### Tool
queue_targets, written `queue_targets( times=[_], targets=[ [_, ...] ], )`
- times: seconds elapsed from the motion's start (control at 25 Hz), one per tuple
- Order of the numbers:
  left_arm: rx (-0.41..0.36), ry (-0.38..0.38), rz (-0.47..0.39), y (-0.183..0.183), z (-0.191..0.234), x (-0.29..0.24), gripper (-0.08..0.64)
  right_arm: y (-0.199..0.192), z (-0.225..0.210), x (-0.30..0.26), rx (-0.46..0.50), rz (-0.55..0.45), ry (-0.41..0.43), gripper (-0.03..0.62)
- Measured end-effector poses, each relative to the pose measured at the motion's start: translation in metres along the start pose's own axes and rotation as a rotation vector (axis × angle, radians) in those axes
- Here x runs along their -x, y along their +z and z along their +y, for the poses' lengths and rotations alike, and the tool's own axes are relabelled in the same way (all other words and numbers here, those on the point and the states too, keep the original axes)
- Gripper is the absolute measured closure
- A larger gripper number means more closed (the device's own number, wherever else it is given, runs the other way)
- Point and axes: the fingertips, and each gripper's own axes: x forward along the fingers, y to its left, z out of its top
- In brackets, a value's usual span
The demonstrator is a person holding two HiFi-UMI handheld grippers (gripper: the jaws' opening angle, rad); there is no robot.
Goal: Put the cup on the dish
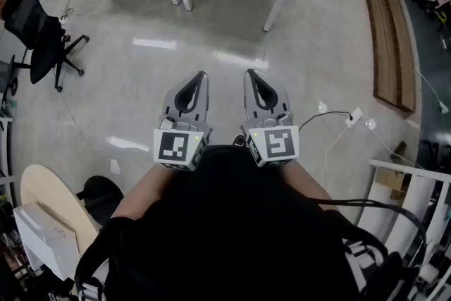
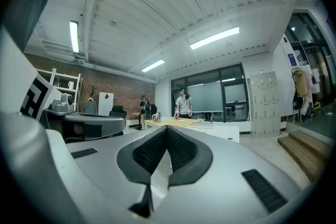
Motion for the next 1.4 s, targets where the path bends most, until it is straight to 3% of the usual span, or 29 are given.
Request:
queue_targets(
  times=[0.8,1.4],
  targets=[
    [-0.054,0.024,0.008,-0.012,-0.078,-0.043,0.551,-0.007,-0.083,0.036,-0.066,-0.047,0.015,0.580],
    [-0.011,-0.015,0.036,-0.024,-0.053,-0.104,0.551,-0.016,-0.119,-0.007,-0.066,0.000,-0.051,0.580]
  ],
)
